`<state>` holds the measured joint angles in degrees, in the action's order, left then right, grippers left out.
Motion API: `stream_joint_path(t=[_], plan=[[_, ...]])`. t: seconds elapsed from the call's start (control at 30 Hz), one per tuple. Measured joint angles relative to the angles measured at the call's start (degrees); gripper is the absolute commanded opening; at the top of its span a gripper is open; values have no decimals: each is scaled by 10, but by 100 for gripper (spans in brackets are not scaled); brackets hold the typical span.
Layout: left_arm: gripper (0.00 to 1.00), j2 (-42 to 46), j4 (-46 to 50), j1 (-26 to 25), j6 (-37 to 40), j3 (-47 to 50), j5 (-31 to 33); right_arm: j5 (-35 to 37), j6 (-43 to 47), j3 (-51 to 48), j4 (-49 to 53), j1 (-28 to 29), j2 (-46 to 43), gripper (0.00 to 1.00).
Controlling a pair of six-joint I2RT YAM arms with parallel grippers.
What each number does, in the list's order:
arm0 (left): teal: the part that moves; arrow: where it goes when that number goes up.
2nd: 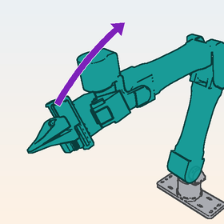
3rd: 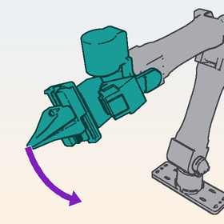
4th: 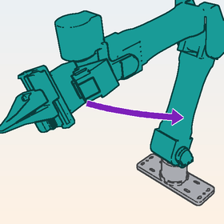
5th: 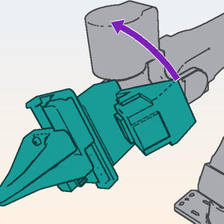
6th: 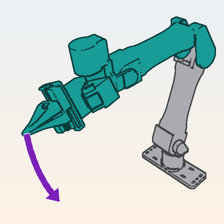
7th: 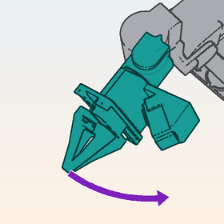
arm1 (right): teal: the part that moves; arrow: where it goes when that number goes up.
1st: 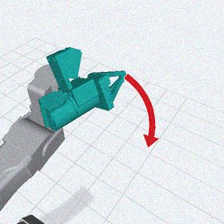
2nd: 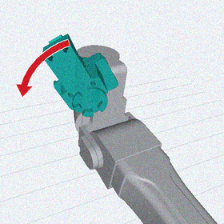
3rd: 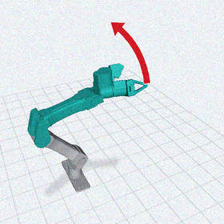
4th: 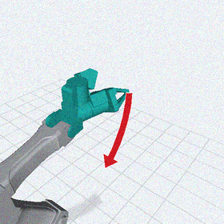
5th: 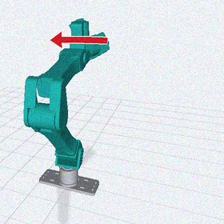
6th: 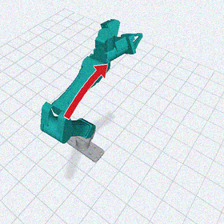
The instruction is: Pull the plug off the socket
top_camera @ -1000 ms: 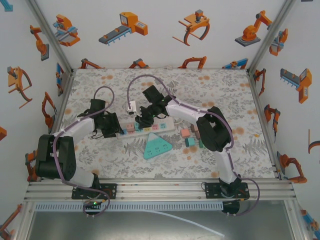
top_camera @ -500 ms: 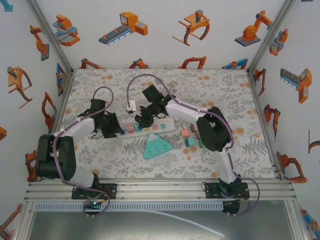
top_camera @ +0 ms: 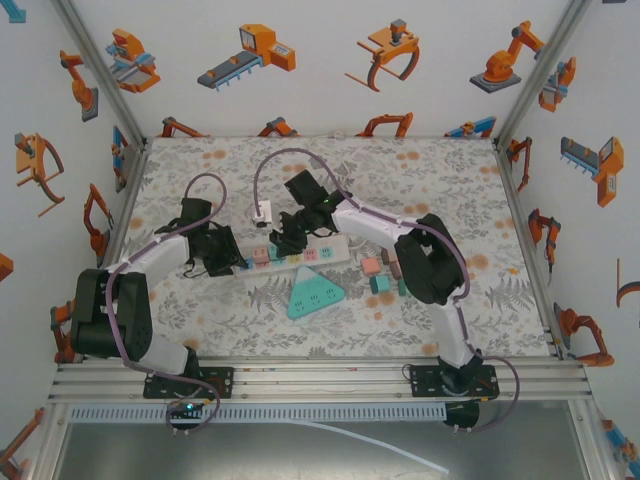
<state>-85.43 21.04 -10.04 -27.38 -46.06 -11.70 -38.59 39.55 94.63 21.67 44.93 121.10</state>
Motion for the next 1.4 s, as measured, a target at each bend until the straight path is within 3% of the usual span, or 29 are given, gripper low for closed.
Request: stream_joint_path(t=[0.33,0.43,0.57,0.73,0.9,1.07,1.3,1.4], plan=[[46,0,2,0,-8,-1,1,20,56,-11,-18,8,-77,8],[50,2,5,0,-9,-1,4,23,52,-11,-24,8,-85,8],[57,17,26,0,-7,-3,16,25,-10,-23,-44,5,-106,6],[65,96,56,0,-1,-25,13,35,-172,-96,-113,-24,-205,6],[77,209,51,-9,28,-45,-18,67,-325,-205,-175,-86,-350,5],[85,288,35,-65,68,-46,-60,97,-465,-325,-207,-181,-470,5],[99,323,5,-158,97,-61,-110,109,-647,-436,-233,-343,-490,6],[97,320,-13,-200,103,-73,-120,106,-701,-461,-269,-389,-458,6]])
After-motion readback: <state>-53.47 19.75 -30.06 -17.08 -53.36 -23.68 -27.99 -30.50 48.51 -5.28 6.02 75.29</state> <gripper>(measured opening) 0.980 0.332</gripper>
